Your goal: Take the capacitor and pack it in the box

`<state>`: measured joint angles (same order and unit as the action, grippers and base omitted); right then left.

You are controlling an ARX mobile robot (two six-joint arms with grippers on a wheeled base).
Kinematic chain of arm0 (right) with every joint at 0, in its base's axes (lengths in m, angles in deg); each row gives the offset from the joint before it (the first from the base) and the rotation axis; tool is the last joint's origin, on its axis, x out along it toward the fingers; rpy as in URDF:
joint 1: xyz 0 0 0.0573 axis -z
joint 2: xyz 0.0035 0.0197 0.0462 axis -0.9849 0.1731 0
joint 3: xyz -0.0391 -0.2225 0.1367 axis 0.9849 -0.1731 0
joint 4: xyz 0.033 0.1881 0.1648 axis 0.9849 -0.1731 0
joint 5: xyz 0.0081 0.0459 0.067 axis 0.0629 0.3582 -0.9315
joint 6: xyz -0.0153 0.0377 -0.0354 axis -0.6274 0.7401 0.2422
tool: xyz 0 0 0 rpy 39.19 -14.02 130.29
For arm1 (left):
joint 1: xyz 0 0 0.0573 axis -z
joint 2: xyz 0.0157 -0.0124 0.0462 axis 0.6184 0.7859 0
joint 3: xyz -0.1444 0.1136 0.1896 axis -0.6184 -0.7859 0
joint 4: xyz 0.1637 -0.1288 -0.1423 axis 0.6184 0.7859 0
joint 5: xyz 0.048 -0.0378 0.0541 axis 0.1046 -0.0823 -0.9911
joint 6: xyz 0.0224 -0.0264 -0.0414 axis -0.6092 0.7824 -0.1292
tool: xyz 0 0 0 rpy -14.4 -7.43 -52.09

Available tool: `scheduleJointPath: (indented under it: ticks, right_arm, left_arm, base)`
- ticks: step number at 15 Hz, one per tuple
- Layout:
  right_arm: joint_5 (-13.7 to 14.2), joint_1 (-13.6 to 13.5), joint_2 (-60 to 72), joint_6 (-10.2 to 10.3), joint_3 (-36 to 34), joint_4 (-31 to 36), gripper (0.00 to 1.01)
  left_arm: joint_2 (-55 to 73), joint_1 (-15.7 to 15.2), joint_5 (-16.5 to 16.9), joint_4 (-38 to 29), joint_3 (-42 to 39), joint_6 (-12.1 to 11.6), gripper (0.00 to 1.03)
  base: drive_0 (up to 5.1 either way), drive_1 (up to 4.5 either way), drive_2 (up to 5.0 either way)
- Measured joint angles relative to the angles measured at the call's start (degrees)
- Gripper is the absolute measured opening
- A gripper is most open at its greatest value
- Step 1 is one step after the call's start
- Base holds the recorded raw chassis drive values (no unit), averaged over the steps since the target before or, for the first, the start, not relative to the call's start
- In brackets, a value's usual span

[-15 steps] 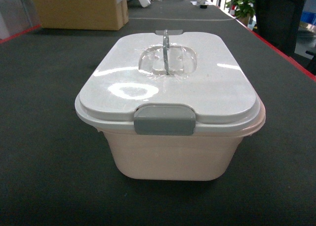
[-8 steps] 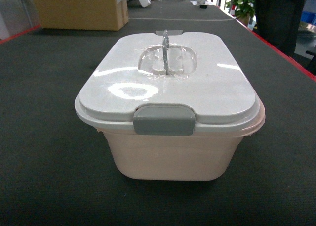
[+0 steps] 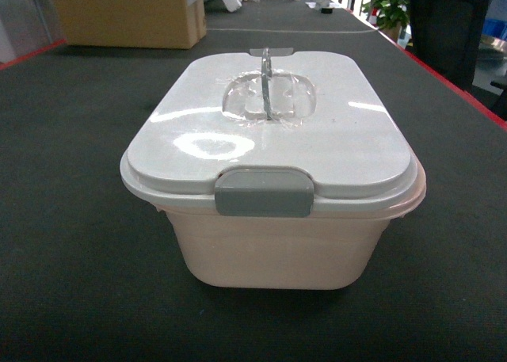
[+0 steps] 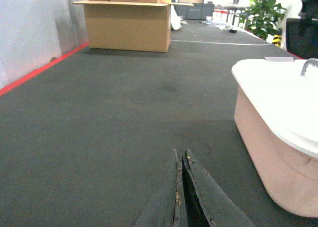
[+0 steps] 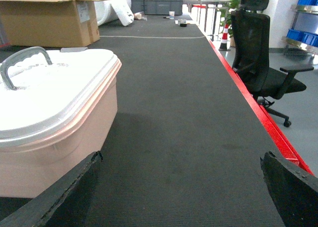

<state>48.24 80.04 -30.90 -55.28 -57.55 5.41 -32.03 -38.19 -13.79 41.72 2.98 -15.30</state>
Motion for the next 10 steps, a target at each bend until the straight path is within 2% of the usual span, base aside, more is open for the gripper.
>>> scheduleJointPath:
  ticks: [4, 6, 8, 10]
  right_arm:
    - [0.0, 0.0, 0.0, 0.0, 0.0, 0.0, 0.98]
    - [0.0, 0.0, 0.0, 0.0, 0.0, 0.0, 0.98]
    - [0.0, 0.0, 0.0, 0.0, 0.0, 0.1, 0.98]
    - [0.0, 0.0, 0.0, 0.0, 0.0, 0.0, 0.98]
  left_arm:
    - [-4.0, 0.0, 0.0, 4.0, 0.0, 0.0, 0.02]
    - [-13.2, 0.0, 0.0, 14.5, 0.0, 0.0, 0.02]
    - [-13.3, 0.0, -0.1, 14.7, 0.0, -0.1, 0.02]
    - [-13.3, 0.0, 0.0, 14.4, 0.0, -0.1, 0.23]
  base:
    - [0.0, 0.00, 0.0]
    - [0.0, 0.00, 0.0]
    - [0.0, 0.00, 0.0]
    - [0.0, 0.00, 0.0]
